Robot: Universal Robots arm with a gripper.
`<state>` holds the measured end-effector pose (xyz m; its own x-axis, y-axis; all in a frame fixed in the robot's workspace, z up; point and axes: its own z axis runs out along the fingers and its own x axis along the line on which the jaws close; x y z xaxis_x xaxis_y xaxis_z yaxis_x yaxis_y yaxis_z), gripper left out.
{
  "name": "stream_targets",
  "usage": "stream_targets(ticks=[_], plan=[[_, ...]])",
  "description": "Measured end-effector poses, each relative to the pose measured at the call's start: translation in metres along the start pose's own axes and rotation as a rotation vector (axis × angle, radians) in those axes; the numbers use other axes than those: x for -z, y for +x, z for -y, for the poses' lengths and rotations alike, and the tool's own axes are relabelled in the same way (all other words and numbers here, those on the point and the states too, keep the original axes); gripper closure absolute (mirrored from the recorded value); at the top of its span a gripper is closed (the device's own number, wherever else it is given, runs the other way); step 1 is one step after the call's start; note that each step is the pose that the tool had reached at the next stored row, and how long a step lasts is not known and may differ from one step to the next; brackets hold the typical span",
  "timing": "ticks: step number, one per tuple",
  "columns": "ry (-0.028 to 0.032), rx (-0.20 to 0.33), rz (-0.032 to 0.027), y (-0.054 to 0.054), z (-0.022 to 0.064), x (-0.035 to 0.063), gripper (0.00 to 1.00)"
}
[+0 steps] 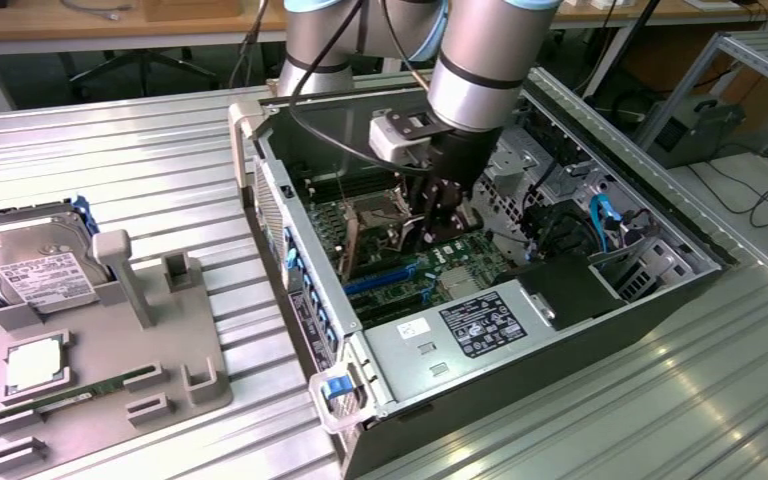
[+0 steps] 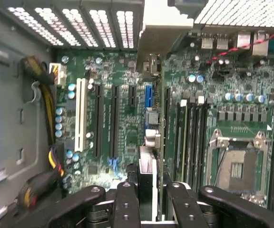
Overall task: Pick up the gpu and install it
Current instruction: 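Insert the gpu into the slot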
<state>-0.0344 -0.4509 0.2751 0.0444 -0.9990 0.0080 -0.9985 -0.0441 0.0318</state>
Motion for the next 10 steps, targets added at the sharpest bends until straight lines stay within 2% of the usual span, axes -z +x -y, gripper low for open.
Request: stream_targets(ticks=[4, 10], plan=[[0.0126, -0.004, -0.0005, -0.001, -0.0009, -0.0024, 0.73], [0.0135, -0.004, -0.0004, -0.003, -0.0084, -0.012, 0.73]])
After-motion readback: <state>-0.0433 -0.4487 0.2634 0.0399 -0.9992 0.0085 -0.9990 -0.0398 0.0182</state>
